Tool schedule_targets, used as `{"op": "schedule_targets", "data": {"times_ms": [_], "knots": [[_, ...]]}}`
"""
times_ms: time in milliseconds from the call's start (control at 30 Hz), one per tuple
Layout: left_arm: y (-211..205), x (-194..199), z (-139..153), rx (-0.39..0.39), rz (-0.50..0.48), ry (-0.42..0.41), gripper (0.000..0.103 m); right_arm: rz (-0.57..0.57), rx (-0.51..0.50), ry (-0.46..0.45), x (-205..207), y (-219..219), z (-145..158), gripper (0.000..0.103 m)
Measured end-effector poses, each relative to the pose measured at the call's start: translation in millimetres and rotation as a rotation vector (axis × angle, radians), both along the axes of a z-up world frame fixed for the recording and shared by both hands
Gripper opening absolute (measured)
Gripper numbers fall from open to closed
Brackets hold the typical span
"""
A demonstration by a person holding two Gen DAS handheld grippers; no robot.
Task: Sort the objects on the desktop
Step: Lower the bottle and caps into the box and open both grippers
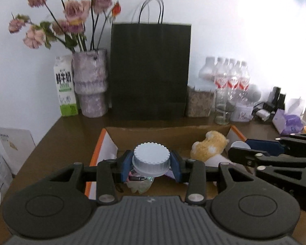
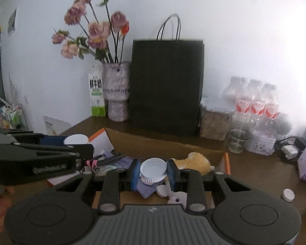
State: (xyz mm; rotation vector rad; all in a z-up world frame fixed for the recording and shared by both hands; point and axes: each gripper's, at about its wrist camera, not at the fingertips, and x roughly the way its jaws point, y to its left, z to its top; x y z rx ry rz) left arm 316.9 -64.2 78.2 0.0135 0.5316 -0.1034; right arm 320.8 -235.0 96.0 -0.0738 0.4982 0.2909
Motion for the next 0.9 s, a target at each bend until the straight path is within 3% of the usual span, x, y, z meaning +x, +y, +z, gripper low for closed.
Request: {"op": "schedule_targets", "data": {"times_ms": [467,700,900], "knots": [[11.0,51.3,-59.1,0.073,0.018,0.251,0.041,0.016,-0.042,0.235,48.9,21.0,-62.5,0.028],[10.2,60.2,-75.5,0.099,0.029,0.299,0.041,0.016,-0.06,0.29,57.7,23.4,-79.4,0.028],[7.0,59.3,-74.9,0.105,0.031,0.279,0.044,0.004,-0.047,0.304,61.3,19.4,-82.2,0.028]]}}
